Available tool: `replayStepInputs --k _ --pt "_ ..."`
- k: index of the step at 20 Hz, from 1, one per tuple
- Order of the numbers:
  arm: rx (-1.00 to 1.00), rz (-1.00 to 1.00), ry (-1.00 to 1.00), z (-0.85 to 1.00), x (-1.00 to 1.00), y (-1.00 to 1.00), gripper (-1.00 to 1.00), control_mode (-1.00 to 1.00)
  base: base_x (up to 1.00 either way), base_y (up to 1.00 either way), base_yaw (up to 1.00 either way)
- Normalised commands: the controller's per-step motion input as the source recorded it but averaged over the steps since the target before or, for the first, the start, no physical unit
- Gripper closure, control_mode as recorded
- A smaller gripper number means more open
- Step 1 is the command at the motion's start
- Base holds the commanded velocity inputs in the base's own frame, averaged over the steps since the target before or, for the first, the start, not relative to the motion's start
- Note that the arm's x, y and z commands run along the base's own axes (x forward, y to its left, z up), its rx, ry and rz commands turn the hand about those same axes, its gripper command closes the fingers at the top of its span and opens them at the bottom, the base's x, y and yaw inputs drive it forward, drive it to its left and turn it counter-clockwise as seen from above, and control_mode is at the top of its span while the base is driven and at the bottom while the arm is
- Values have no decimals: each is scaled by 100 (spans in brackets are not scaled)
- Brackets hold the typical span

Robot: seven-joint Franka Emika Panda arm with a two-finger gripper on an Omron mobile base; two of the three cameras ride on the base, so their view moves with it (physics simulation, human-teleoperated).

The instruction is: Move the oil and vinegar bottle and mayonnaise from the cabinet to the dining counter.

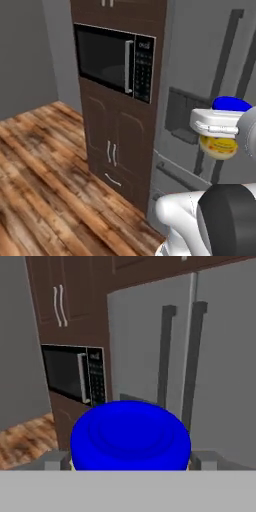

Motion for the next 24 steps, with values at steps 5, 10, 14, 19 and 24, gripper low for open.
replayStepInputs --k 5,10,14,19,24 --pt "0 0 0 0 0 0 100 100 100 9 56" --pt "0 0 0 0 0 0 100 100 100 21 54" --pt "0 0 0 0 0 0 100 100 100 19 53" --pt "0 0 0 0 0 0 100 100 100 6 46" --pt "0 0 0 0 0 0 100 100 100 1 41"
